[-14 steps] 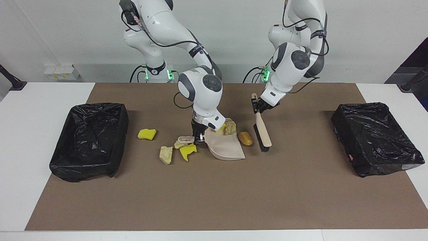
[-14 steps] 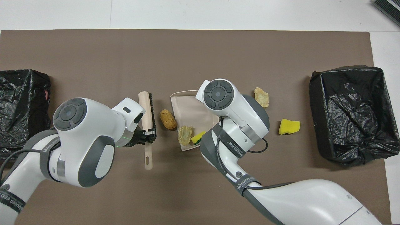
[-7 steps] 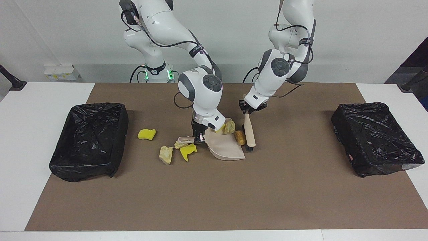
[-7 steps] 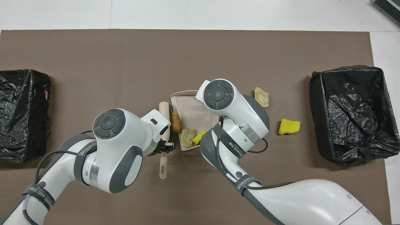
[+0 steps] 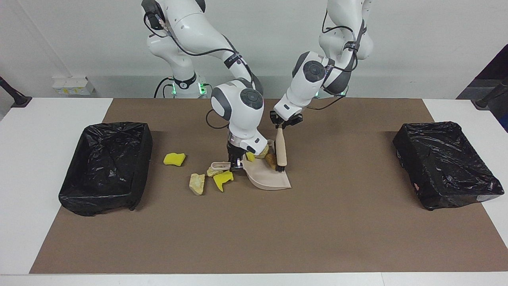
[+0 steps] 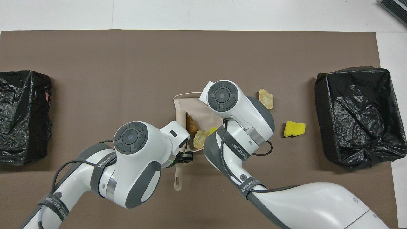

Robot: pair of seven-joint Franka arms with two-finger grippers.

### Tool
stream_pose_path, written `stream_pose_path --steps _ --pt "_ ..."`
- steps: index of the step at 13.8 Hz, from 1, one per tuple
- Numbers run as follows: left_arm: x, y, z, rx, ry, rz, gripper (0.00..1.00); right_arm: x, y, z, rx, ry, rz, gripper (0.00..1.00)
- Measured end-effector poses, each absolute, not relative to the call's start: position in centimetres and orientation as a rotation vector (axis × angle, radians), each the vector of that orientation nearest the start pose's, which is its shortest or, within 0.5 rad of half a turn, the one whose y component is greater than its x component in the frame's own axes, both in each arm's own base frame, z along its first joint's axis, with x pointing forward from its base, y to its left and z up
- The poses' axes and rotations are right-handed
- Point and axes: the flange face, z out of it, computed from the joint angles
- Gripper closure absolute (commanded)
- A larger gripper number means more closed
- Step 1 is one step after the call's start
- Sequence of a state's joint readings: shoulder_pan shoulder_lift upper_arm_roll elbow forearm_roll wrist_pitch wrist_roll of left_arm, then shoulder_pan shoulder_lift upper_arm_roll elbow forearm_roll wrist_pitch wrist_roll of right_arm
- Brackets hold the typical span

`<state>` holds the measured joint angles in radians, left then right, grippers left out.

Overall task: Sweep and dump trash in bin
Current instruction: 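Sweep the remaining pieces into the dustpan with the left gripper, then carry the loaded dustpan with the right gripper to the nearby bin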

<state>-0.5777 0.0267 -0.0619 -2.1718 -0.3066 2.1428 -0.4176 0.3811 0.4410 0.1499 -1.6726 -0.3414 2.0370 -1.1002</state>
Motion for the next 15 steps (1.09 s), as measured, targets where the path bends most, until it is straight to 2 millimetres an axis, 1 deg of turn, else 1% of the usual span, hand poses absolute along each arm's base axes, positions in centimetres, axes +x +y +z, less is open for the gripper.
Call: stream_pose_path --steps 6,9,11,13,15 --pt "43.3 -31.1 37.8 -3.321 -0.05 0.294 1.0 58.6 30.9 34.7 1.841 2.279 -0.194 1.0" --pt "43.3 -31.1 37.8 -3.319 -0.068 0.298 1.0 58.7 30.7 34.6 1.845 2.276 -0.195 1.0" --pt "43.0 -31.5 37.8 -3.318 -0.051 0.3 1.0 58.8 30.4 34.7 1.851 2.272 -0.195 1.0" --pt "42.3 -32.5 37.8 -3.319 -0.015 0.304 1.0 59.0 29.9 34.8 1.87 2.265 -0.192 1.0" --pt "41.1 -34.0 37.9 -3.32 0.036 0.316 1.0 59.7 28.6 35.2 1.899 2.243 -0.185 1.0"
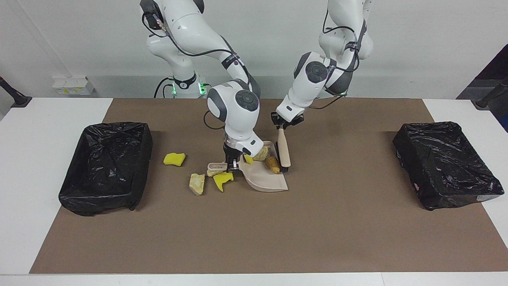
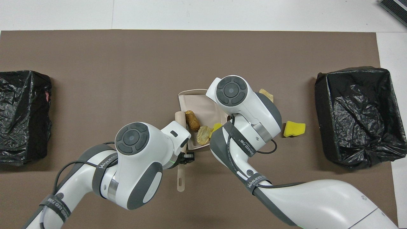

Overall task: Sweep and dump trash in bin
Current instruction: 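Carry the loaded dustpan with the right gripper to the nearby bin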

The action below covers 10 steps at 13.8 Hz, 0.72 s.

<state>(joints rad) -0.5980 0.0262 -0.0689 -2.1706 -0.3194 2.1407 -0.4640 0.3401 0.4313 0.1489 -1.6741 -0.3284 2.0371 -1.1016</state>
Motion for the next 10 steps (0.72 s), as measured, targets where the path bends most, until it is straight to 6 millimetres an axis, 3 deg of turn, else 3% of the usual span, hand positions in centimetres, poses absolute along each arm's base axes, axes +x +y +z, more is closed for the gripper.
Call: stream_pose_path --steps 2,5,8,10 --pt "40.1 -35.2 37.9 -3.318 0.077 0.321 1.0 60.3 27.1 36.4 1.906 2.235 -0.167 1.0" --pt "40.3 -35.2 39.2 -3.327 0.079 0.323 1.0 60.9 25.0 38.6 1.921 2.255 -0.128 1.0" --pt "41.5 -34.9 43.4 -3.356 0.073 0.303 1.0 61.4 22.3 40.7 1.931 2.278 -0.103 1.0" --pt "41.6 -33.3 46.9 -3.347 0.066 0.355 1.0 61.7 19.8 42.3 1.948 2.287 -0.098 1.0"
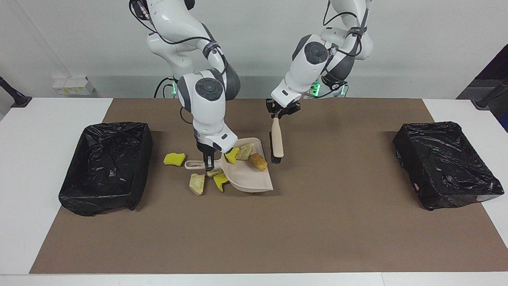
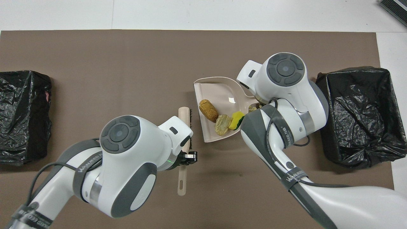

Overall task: Sweep and dump trash in bin
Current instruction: 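Carry the loaded dustpan with the right gripper to the nearby bin, then tilt the dustpan with the right gripper to dump trash into bin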

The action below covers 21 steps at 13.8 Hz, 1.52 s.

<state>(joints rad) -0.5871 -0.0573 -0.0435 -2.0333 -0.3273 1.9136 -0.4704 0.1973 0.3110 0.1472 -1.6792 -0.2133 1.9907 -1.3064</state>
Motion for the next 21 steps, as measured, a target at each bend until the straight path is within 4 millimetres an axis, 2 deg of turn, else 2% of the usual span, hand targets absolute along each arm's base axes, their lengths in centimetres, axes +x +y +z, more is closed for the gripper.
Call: stream_pose_path --steps 3,5,8,10,13,15,17,21 --pt "40.0 -31.8 50.0 -3.328 0.073 0.412 1.0 62.0 15.2 45.0 1.97 2.295 -0.092 1.0" --pt "39.1 -31.4 50.0 -3.313 0.021 0.434 1.0 62.2 11.3 46.6 1.972 2.304 -0.099 1.0" --pt "37.2 -31.2 47.8 -3.286 -0.026 0.453 1.0 62.2 4.8 48.4 1.997 2.289 -0.11 1.0" --pt "35.7 -32.3 45.4 -3.281 -0.058 0.425 1.0 62.0 -0.1 49.6 2.016 2.267 -0.108 1.0" --pt "31.9 -34.6 40.4 -3.258 -0.048 0.398 1.0 61.1 -9.2 50.2 2.073 2.245 -0.078 1.0" --pt "30.3 -35.1 38.6 -3.24 -0.039 0.404 1.0 60.0 -15.2 50.3 2.119 2.201 -0.078 1.0" --pt "30.2 -35.0 37.8 -3.244 -0.048 0.388 1.0 58.9 -19.5 50.6 2.13 2.163 -0.083 1.0" --pt "30.7 -35.7 35.9 -3.263 -0.081 0.338 1.0 57.2 -25.9 51.3 2.052 2.066 -0.225 1.0"
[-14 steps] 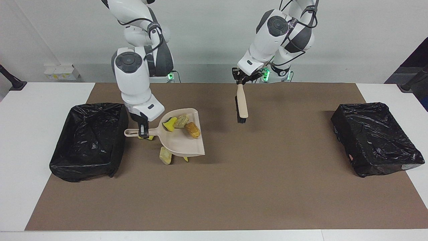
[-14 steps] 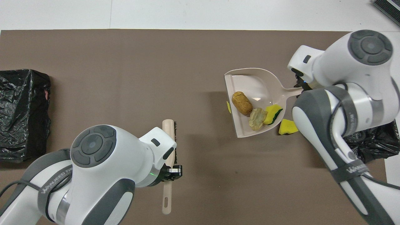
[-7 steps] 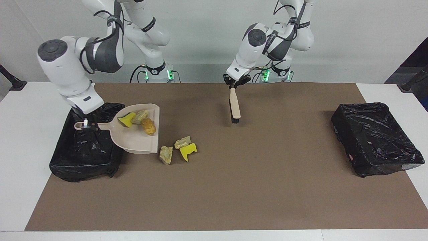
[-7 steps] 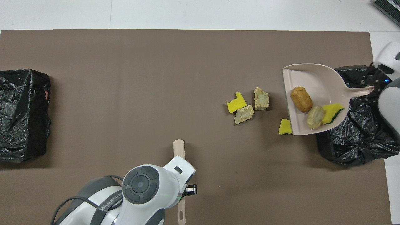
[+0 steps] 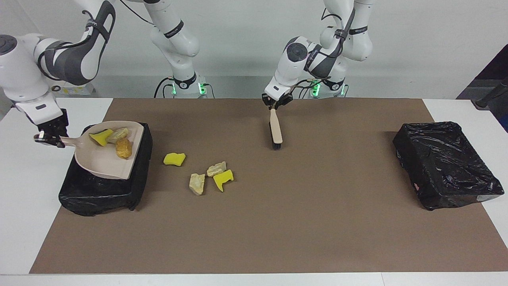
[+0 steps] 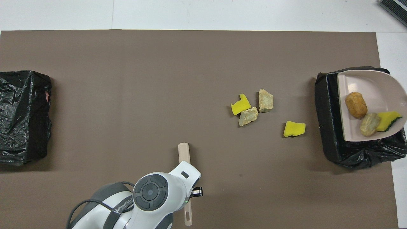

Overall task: Sweep and dump trash in bin
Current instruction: 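Tilt the dustpan with the right gripper to dump trash into bin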

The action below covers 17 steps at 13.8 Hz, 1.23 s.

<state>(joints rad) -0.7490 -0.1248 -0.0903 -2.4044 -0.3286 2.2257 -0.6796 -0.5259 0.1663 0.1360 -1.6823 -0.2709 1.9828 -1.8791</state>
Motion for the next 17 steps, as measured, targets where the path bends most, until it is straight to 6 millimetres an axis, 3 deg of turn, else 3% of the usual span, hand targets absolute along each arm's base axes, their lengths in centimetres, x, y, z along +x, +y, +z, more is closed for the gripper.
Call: stream_pose_path --steps 2,5,6,7,8,11,13,17 --pt "30.7 -35.9 35.4 -3.261 -0.077 0.336 1.0 56.9 -27.4 51.4 1.966 2.035 -0.316 1.0" --pt "30.7 -35.9 35.4 -3.262 -0.077 0.335 1.0 57.2 -27.5 51.3 1.867 2.017 -0.416 1.0" --pt "30.8 -35.9 35.4 -3.262 -0.078 0.335 0.74 57.3 -27.2 51.1 1.837 1.999 -0.453 1.0" --pt "30.8 -35.9 35.4 -3.263 -0.08 0.334 0.41 57.3 -26.8 50.8 1.811 1.969 -0.493 1.0" --pt "30.9 -35.8 35.4 -3.263 -0.083 0.333 0.22 57.1 -26.2 50.4 1.785 1.934 -0.531 1.0" --pt "31.0 -35.7 35.4 -3.263 -0.089 0.334 0.08 57.1 -22.9 49.8 1.668 1.893 -0.617 1.0" --pt "31.1 -35.7 35.4 -3.264 -0.092 0.334 0.07 57.5 -21.0 50.3 1.565 1.886 -0.671 1.0" --pt "31.2 -35.6 35.4 -3.265 -0.098 0.332 0.0 58.0 -19.0 51.7 1.369 1.843 -0.827 1.0"
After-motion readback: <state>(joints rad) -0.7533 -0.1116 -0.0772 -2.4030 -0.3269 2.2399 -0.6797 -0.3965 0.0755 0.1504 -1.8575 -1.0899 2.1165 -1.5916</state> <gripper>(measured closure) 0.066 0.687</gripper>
